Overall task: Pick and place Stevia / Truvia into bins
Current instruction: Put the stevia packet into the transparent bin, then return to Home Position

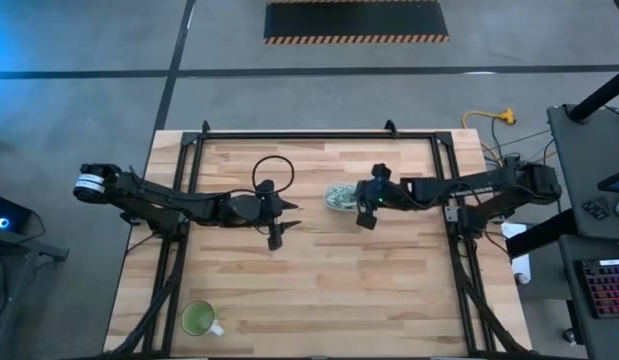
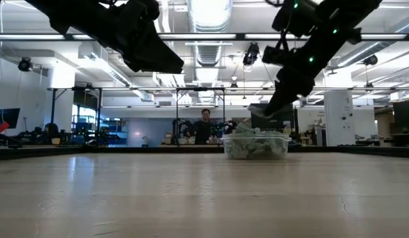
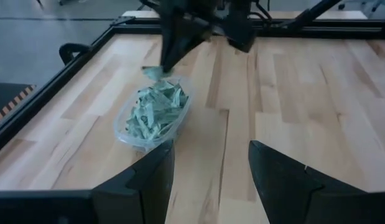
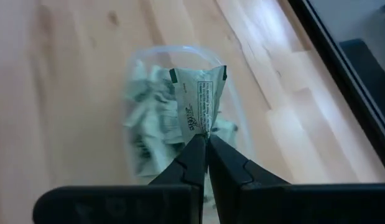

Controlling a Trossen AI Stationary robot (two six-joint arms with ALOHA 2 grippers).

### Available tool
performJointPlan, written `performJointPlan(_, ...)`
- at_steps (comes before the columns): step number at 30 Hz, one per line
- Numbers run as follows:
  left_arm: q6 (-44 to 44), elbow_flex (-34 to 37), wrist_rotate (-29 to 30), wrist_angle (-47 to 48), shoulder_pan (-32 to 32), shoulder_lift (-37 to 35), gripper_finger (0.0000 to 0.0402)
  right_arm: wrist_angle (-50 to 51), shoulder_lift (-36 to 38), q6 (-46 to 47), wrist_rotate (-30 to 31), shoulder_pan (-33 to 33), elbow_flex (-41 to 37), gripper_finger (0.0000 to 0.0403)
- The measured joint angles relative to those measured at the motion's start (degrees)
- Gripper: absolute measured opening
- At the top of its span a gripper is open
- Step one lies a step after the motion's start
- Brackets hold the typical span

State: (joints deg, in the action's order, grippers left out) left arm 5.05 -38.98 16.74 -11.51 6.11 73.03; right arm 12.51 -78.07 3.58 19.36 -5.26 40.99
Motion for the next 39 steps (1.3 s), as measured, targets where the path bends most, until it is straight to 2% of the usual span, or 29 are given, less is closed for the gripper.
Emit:
performJointPlan(3, -1.2, 0.0, 0.0, 0.0, 0.0, 0.0, 0.019, -2.2, -2.5, -2.3, -0.9, -2.7, 0.0, 0.0009)
performJointPlan(7, -1.4, 0.1, 0.0, 0.0, 0.0, 0.0, 0.019, -7.7, -6.3, -5.8, -8.6, -6.0, 0.0, 0.0009)
performJointPlan(9, -1.3, 0.2, 0.0, 0.0, 0.0, 0.0, 0.019, -8.4, -8.5, -6.9, -10.2, -6.9, 0.5, 0.0009)
performJointPlan(18, -1.0, 1.4, -0.1, 0.0, 0.0, 0.0, 0.019, -8.0, -15.7, -8.4, -12.0, -7.8, 3.0, 0.0008)
performJointPlan(26, -1.0, 1.5, -0.1, 0.0, 0.0, 0.0, 0.019, -6.7, -12.9, -7.4, -12.0, -7.8, 3.0, 0.0012)
performJointPlan(30, -1.0, 1.5, -0.1, 0.0, 0.0, 0.0, 0.019, -4.9, -9.7, -8.5, -12.1, -7.8, 3.0, 0.0039)
performJointPlan(39, -1.5, 1.5, 0.0, -0.1, 0.0, 0.0, 0.019, -1.8, -5.7, -7.9, -12.1, -7.8, 3.1, 0.0143)
